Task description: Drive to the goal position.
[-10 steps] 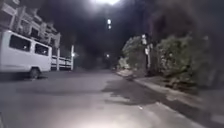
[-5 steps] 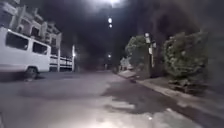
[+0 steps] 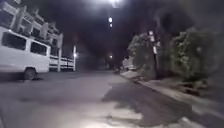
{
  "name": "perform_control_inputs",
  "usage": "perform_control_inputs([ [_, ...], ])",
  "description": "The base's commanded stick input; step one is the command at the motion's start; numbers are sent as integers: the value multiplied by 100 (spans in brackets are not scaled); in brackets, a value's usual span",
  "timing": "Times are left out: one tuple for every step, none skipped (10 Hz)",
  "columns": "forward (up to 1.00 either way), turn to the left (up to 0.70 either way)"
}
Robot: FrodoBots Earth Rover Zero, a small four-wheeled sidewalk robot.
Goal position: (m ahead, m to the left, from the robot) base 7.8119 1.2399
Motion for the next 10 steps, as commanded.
perform_control_inputs([
  [70, 0],
  [70, 0],
  [70, 0],
  [70, 0],
  [70, 0],
  [70, 0],
  [70, 0],
  [70, 0],
  [70, 0],
  [70, 0],
])
